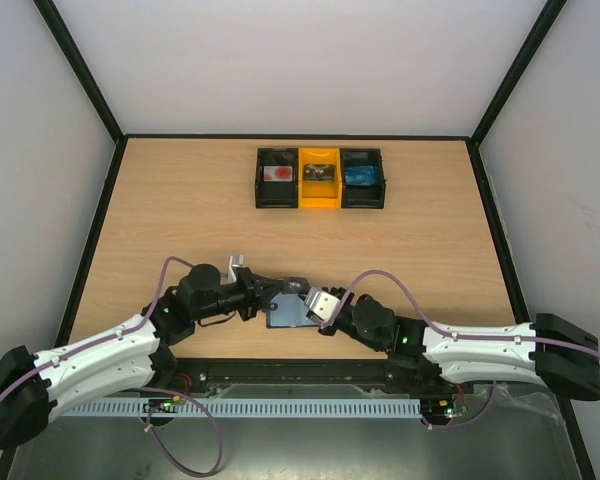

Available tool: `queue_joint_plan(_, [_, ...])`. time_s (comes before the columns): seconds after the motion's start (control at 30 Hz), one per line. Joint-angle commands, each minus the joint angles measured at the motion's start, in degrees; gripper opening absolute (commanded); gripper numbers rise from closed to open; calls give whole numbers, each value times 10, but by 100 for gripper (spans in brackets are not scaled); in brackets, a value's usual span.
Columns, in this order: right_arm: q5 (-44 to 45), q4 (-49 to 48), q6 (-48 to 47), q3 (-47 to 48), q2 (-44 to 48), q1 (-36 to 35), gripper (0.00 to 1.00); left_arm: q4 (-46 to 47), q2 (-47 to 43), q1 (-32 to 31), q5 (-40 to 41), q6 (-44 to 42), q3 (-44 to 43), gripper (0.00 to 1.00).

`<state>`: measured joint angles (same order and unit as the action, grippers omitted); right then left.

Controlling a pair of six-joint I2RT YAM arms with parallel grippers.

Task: Take the credit cards out of the card holder

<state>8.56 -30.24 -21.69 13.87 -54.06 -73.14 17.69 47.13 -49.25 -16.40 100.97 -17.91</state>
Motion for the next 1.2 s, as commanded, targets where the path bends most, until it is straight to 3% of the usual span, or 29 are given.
queue_joint_plan(0.0, [19,-7,1,0,11,-5,12,12,-11,2,0,-4,9,3])
queue_joint_plan(0.13, [10,15,32,-1,34,-5,27,18,-12,3,1,-22,9,3])
queue_joint_plan(0.27, [-6,30,96,-5,84,-5,35,28,-16,4,7,-59,11,3])
queue_joint_plan(0.47, [-15,97,250,19,143,-5,39,11,-43,5,48,-150,10,3])
queue_joint_plan(0.7, [35,185,522,84,156,-5,41,-13,-102,5,93,-274,17,3])
queue_joint_plan(1.0, [-67,237,669,149,77,27,48,-41,-134,5,49,-360,30,3])
queue_joint_plan(1.17, [-155,158,740,102,51,94,50,-32,-168,5,44,-372,48,3])
